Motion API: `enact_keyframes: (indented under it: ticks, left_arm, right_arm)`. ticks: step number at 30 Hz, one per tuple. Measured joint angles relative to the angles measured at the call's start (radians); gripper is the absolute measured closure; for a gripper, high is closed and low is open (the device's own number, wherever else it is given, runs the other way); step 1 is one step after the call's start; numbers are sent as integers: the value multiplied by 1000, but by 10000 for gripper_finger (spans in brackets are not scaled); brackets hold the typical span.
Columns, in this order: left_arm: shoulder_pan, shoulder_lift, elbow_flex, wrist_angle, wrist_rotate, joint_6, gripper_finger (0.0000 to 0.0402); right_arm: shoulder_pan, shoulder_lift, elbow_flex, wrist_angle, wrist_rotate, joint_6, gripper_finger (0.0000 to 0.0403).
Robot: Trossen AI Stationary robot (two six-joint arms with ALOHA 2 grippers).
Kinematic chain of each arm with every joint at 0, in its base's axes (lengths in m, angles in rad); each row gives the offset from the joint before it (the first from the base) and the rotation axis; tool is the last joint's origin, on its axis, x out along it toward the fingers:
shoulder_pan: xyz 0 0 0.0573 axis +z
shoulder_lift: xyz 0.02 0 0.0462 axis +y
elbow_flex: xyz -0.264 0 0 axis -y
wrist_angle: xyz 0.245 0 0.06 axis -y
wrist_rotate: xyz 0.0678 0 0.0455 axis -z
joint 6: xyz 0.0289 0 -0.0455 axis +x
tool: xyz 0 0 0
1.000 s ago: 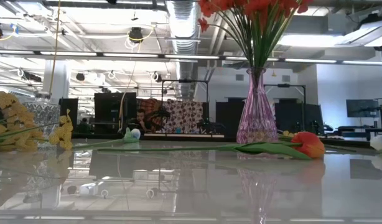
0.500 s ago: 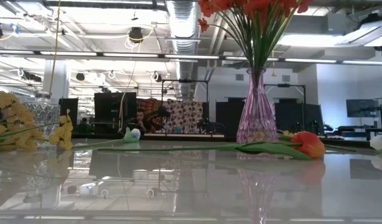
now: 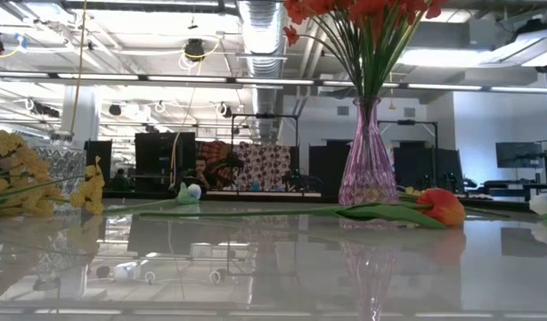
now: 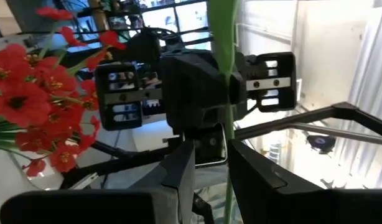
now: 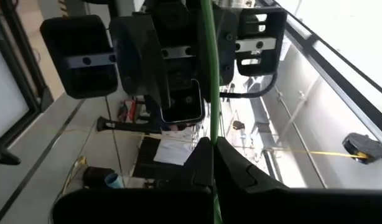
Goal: Sort flowers into vase by color
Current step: Put the top orange flower into the violet vase
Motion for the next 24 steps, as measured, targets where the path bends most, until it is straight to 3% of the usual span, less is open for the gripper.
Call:
enact_keyframes:
  ticks: [11,15,24]
  left_arm:
    - [5,0,0,2,5,19,318]
    - [5,0,0,-2,39,92,320]
    - [-1,0,0,-47,55,168,397]
  right_arm:
    - [-50,26,2,-19,-53,0,379]
    - [-63,30,2,-16,-56,1,379]
    - [-59,30,0,-9,-120,12,348]
